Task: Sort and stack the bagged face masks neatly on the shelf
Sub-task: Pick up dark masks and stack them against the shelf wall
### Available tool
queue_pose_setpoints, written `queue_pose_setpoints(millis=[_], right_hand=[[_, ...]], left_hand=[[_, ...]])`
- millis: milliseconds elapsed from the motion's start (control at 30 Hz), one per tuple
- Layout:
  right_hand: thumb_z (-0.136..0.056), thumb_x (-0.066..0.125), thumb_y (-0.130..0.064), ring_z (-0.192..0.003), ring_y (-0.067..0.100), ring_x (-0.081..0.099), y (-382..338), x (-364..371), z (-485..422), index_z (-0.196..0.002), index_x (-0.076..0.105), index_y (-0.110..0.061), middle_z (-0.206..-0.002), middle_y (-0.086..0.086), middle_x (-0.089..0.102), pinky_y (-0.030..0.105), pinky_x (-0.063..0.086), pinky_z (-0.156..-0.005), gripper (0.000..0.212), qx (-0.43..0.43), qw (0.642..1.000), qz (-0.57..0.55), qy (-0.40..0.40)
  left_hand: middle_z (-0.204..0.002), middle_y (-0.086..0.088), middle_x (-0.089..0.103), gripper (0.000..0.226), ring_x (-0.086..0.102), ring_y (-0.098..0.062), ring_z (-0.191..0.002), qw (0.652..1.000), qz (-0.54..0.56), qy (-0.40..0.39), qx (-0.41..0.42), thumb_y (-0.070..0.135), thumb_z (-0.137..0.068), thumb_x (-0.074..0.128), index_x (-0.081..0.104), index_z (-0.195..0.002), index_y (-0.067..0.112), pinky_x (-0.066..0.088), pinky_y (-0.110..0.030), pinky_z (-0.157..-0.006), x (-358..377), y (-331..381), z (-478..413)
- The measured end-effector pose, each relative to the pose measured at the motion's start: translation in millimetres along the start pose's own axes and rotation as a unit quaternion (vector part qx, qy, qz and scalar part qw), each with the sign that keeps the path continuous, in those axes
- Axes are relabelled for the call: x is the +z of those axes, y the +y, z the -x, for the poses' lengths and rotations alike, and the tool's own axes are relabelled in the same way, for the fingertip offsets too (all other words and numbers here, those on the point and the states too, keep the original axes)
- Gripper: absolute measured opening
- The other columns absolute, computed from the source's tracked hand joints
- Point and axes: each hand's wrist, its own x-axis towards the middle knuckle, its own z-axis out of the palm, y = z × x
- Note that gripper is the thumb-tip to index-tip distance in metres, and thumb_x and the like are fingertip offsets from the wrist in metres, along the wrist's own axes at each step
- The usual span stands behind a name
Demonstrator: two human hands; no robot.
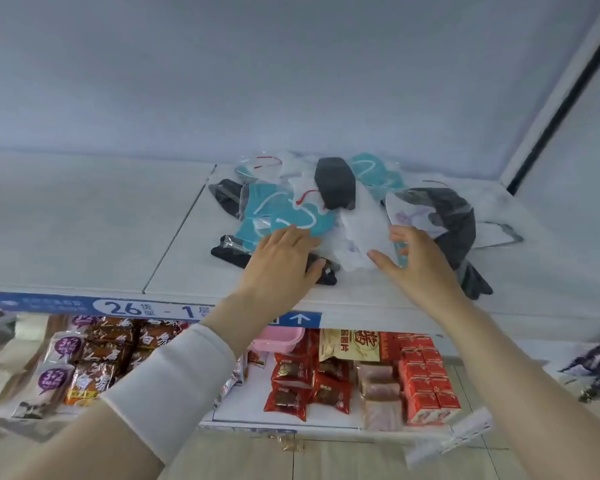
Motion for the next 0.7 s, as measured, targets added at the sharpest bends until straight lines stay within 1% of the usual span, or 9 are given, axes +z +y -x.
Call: queue_pose_setpoints(millis=[100,167,233,300,400,500,600,633,700], right_hand=[[-0.083,0.062,-0.046,-0.121,0.023,0.048,-0.4,-1.6,-46.2,-0.136,0.037,-0.013,-0.136,0.005,0.047,0.038,0.041,-0.100,0.068,0.008,1.000,-0.016,-0.017],[-0.082,0.062,-0.048,-0.122,0.026,0.047,-8.3,-0.9,-75.1,-0.137,0.036,-0.011,-0.136,0.008,0.047,0.035,0.039,-0.096,0.071,0.005,1.000,-0.004,-0.026],[-0.081,0.063,-0.051,-0.122,0.029,0.048,-14.1,6.0,-103.3,-0.136,0.037,-0.009,-0.134,0.010,0.049,0.033,0.039,-0.091,0.074,0.002,0.999,0.022,-0.031],[-0.078,0.062,-0.058,-0.123,0.033,0.045,-21.3,16.2,-126.7,-0.135,0.036,-0.008,-0.133,0.013,0.049,0.035,0.041,-0.091,0.081,0.012,0.996,0.073,-0.041],[-0.075,0.058,-0.067,-0.120,0.038,0.041,-27.1,36.7,-152.6,-0.131,0.038,-0.002,-0.130,0.019,0.048,0.040,0.037,-0.095,0.087,0.031,0.986,0.159,-0.043],[-0.073,0.055,-0.071,-0.117,0.038,0.041,-33.3,51.5,-167.3,-0.125,0.040,0.000,-0.127,0.023,0.048,0.041,0.033,-0.097,0.090,0.037,0.977,0.209,-0.014],[-0.072,0.060,-0.068,-0.116,0.037,0.042,-35.4,61.4,-176.5,-0.126,0.039,0.000,-0.126,0.022,0.049,0.041,0.030,-0.098,0.090,0.033,0.972,0.230,-0.015],[-0.071,0.065,-0.064,-0.117,0.037,0.042,-35.5,63.0,-178.3,-0.128,0.039,0.000,-0.126,0.022,0.049,0.041,0.031,-0.099,0.089,0.037,0.977,0.211,-0.006],[-0.072,0.074,-0.048,-0.118,0.038,0.044,-38.5,62.1,-178.0,-0.133,0.039,-0.002,-0.130,0.021,0.049,0.043,0.037,-0.099,0.084,0.057,0.990,0.128,0.027]], left_hand=[[-0.151,0.002,0.032,0.047,0.023,-0.017,-0.141,0.999,0.005,0.017,-0.036,0.037,-0.099,0.037,0.036,-0.144,0.022,0.013,-0.030,-0.115,2.9,-11.4,-27.4],[-0.152,0.002,0.031,0.047,0.024,-0.017,-0.141,0.998,0.002,0.013,-0.063,0.036,-0.099,0.037,0.035,-0.144,0.023,0.013,-0.031,-0.115,0.3,-21.5,-41.0],[-0.152,0.002,0.031,0.048,0.024,-0.018,-0.141,0.995,0.006,0.018,-0.102,0.038,-0.099,0.037,0.033,-0.145,0.024,0.014,-0.032,-0.115,-0.5,-34.8,-50.7],[-0.153,0.000,0.030,0.051,0.024,-0.020,-0.142,0.988,0.012,0.015,-0.151,0.039,-0.099,0.036,0.030,-0.147,0.022,0.015,-0.033,-0.115,-2.2,-50.7,-56.2],[-0.152,-0.005,0.032,0.054,0.026,-0.024,-0.140,0.970,0.046,0.003,-0.237,0.039,-0.099,0.037,0.026,-0.148,0.018,0.018,-0.036,-0.114,-2.1,-77.3,-63.8],[-0.151,-0.011,0.032,0.057,0.026,-0.030,-0.139,0.935,0.123,0.001,-0.334,0.040,-0.099,0.037,0.025,-0.148,0.014,0.021,-0.041,-0.113,-1.1,-107.5,-73.4],[-0.150,-0.014,0.033,0.057,0.025,-0.033,-0.139,0.917,0.149,-0.025,-0.370,0.040,-0.099,0.037,0.026,-0.146,0.009,0.023,-0.043,-0.111,3.2,-130.2,-83.5],[-0.149,-0.014,0.034,0.056,0.025,-0.033,-0.138,0.918,0.145,-0.030,-0.368,0.040,-0.099,0.037,0.029,-0.145,0.008,0.023,-0.043,-0.110,6.3,-136.6,-88.0],[-0.144,-0.015,0.039,0.055,0.029,-0.034,-0.134,0.924,0.138,-0.030,-0.356,0.041,-0.098,0.038,0.033,-0.141,0.008,0.025,-0.043,-0.109,11.3,-147.8,-98.8]])
